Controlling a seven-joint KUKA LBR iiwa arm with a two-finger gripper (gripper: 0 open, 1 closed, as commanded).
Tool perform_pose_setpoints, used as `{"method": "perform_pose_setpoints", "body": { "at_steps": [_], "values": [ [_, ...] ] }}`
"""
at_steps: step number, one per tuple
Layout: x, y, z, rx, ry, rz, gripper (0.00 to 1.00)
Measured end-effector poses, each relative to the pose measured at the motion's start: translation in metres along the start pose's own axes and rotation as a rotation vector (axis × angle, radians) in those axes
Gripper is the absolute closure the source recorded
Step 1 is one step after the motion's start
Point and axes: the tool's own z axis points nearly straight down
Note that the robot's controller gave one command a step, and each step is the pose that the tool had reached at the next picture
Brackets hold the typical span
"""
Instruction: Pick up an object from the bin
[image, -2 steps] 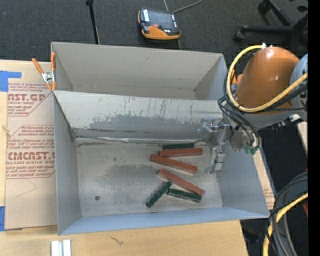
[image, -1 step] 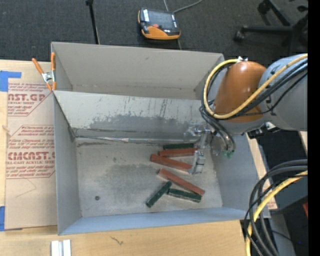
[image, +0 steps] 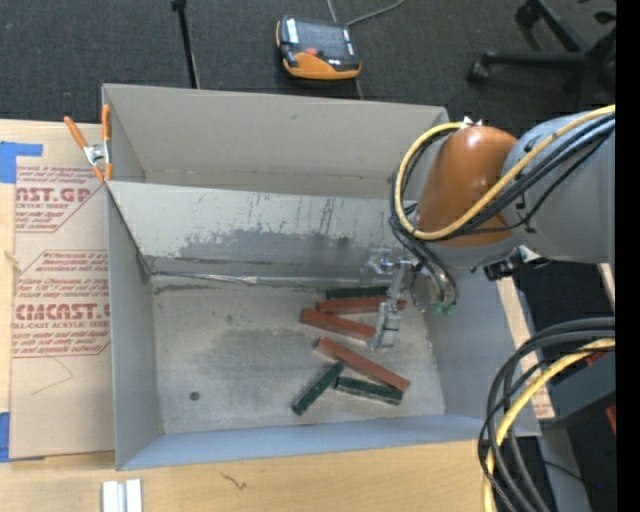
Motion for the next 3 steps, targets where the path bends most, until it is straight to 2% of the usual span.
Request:
{"method": "perform_pose_setpoints", "body": {
  "at_steps": [1, 2, 3],
  "values": [
    [-0.014, 0.002, 0.007, 0.000, -0.004, 0.070, 0.00],
    [-0.017, 0.005, 0.055, 0.000, -0.006, 0.248, 0.00],
    [-0.014, 0.008, 0.054, 0.000, -0.012, 0.292, 1.00]
  ]
}}
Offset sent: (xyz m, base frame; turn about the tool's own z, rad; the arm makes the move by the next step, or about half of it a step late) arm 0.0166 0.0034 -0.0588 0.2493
